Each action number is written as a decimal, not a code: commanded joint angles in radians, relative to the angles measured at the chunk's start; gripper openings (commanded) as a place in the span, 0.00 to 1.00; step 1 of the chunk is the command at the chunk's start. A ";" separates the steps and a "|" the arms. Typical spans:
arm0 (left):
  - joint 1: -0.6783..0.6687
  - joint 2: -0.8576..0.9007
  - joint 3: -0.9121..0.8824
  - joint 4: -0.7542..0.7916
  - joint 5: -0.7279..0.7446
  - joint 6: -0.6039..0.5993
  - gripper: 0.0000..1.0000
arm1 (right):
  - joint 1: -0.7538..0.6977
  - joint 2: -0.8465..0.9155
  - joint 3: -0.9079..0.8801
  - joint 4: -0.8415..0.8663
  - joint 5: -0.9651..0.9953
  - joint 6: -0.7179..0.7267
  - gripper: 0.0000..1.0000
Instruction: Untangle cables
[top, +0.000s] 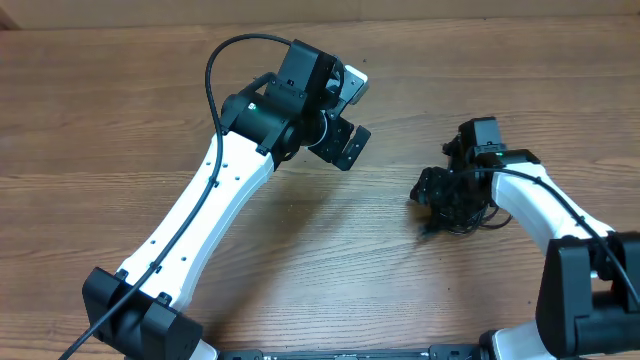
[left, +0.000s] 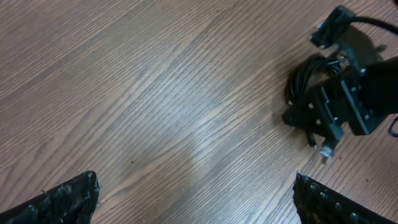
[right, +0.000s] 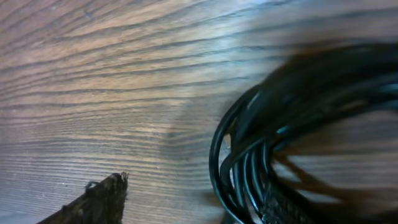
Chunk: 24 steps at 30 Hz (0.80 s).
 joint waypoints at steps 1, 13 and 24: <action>0.005 0.010 0.021 0.005 -0.012 -0.014 1.00 | 0.009 0.043 0.010 0.018 0.009 -0.012 0.66; 0.005 0.010 0.021 0.001 -0.013 -0.013 1.00 | 0.009 0.097 0.010 0.024 0.008 -0.012 0.05; 0.012 0.010 0.021 0.011 -0.004 -0.052 0.99 | 0.005 0.076 0.041 0.015 -0.260 -0.105 0.04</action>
